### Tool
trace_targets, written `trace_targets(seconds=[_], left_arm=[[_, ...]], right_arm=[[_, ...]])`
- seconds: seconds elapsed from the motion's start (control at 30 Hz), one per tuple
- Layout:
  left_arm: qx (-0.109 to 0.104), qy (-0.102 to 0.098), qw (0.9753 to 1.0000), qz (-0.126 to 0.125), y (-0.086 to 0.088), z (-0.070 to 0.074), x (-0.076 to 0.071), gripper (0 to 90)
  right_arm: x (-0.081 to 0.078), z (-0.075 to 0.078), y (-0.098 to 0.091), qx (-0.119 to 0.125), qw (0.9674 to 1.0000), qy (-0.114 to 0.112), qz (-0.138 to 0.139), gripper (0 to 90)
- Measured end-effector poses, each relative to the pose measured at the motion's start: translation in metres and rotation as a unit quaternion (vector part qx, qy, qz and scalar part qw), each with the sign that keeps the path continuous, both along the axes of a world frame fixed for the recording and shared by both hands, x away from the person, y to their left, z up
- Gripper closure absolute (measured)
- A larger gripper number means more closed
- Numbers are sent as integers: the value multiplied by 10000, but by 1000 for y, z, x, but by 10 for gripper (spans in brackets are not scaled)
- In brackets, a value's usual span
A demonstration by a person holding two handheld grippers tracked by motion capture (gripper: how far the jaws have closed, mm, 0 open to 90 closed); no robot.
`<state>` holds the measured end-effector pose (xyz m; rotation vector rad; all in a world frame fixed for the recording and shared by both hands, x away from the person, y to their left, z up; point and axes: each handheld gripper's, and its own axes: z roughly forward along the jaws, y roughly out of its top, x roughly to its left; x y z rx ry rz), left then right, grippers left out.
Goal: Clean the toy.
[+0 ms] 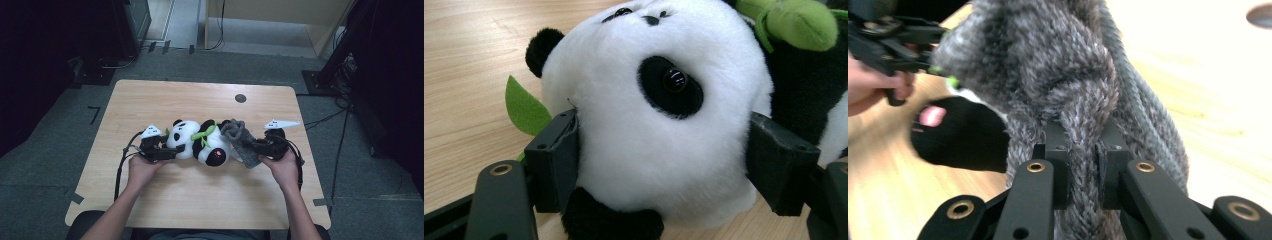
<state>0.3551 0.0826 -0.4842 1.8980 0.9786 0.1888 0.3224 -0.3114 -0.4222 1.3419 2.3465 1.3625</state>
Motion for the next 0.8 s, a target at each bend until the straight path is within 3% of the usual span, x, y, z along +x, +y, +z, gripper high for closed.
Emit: trace_targets(seconds=[0.13, 0.37, 0.4, 0.5, 0.63, 0.67, 0.8], left_arm=[[6, 17, 10000, 12, 0, 1, 0, 239], [20, 30, 10000, 18, -1, 1, 0, 240], [20, 40, 10000, 24, -1, 1, 0, 241], [33, 70, 10000, 34, -1, 2, 0, 243], [106, 67, 9999, 13, -2, 2, -1, 246], [110, 68, 9999, 12, -2, 2, -1, 250], [103, 97, 9999, 10, -2, 2, -1, 260]], right_arm=[[-11, 19, 16, 89, 9995, -181, 231, 810], [-26, 32, 49, 63, 9974, -177, 694, 809], [-29, 32, 61, -2, 9961, -162, 871, 808], [-33, 26, 81, -323, 9935, -233, 1069, 806], [-33, 18, 84, -472, 9929, -301, 1045, 811], [-32, 16, 78, -562, 9936, -351, 917, 813], [-32, 12, 67, -519, 9957, -288, 717, 813]])
